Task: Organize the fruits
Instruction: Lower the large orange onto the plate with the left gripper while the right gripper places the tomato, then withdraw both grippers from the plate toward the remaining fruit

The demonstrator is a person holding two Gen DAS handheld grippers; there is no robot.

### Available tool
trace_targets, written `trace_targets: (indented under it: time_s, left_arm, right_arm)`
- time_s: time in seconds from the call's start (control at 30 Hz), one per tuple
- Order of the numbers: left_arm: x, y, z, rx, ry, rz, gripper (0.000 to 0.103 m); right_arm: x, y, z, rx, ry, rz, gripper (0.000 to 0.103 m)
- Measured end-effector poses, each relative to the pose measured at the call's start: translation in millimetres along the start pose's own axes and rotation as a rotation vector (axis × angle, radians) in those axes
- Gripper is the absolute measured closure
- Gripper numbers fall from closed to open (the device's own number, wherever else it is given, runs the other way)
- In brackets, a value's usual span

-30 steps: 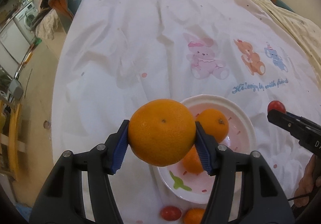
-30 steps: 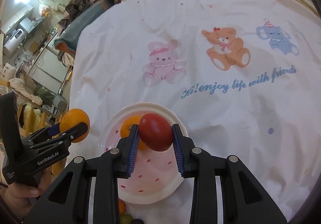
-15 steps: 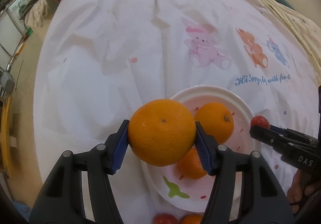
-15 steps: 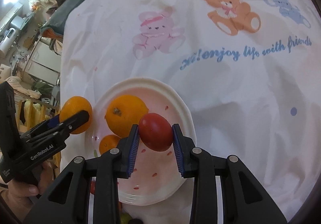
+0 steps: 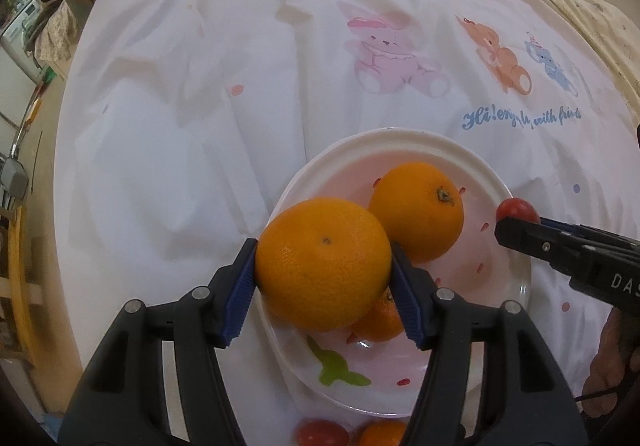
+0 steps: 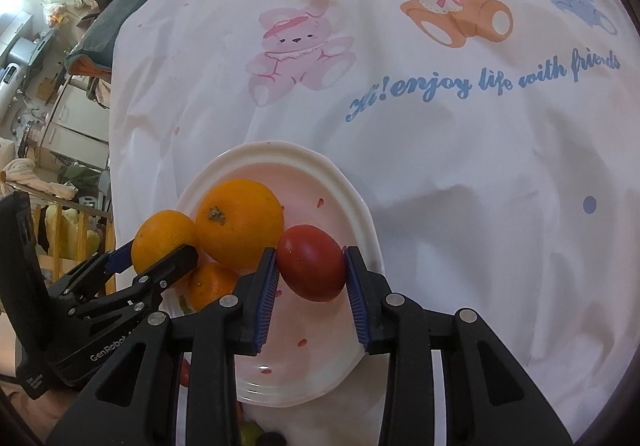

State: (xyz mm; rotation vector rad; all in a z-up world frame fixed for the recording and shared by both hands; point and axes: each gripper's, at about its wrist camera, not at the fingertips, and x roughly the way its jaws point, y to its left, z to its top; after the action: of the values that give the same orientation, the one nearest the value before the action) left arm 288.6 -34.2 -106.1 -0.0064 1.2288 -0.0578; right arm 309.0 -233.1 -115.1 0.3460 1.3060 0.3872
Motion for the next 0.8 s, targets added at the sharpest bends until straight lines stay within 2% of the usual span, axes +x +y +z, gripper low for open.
trace_targets:
  time_s: [0.27, 0.3, 0.33, 0.37, 0.43, 0.47, 0.7, 0.8]
  left_arm:
    - [-0.5, -1.9, -1.5, 0.022, -0.004, 0.012, 0.043]
    - [-0.3, -2.1, -1.9, 0.023, -0.004, 0.014, 0.043]
    - [-0.6, -2.3, -2.0, 0.024, -0.005, 0.014, 0.043]
    - [-1.0, -2.2, -2.0, 0.021, -0.006, 0.018, 0.04]
    - [-5.7, -2.4, -2.1, 0.016, -0.031, 0.024, 0.017]
    - [-10.0, -2.6, -1.8, 0.016, -0.054, 0.021, 0.015]
    - [-21.9, -5.1, 0.5, 0.034, -0.09, 0.02, 0.015]
    - [-27.7, -4.4, -0.8, 0.039, -0.104, 0.047, 0.015]
  right_arm:
    - [-14.4, 0.2, 3.7, 0.005, -0.052, 0.022, 0.065]
    - [-16.0, 0.0, 4.0, 0.008, -0.056, 0.025, 0.062]
    - [-18.4, -0.4, 4.6, 0.012, -0.064, 0.027, 0.053]
    - [-20.3, -0.5, 5.0, 0.014, -0.072, 0.029, 0.048]
    - [-22.9, 0.0, 6.3, 0.017, -0.083, 0.031, 0.047]
    - [-23.7, -0.2, 6.9, 0.018, -0.083, 0.031, 0.047]
    - [-24.2, 1.8, 6.6, 0.002, -0.088, 0.006, 0.047]
    - [-28.8, 4.2, 6.2, -0.007, -0.101, -0.005, 0.046]
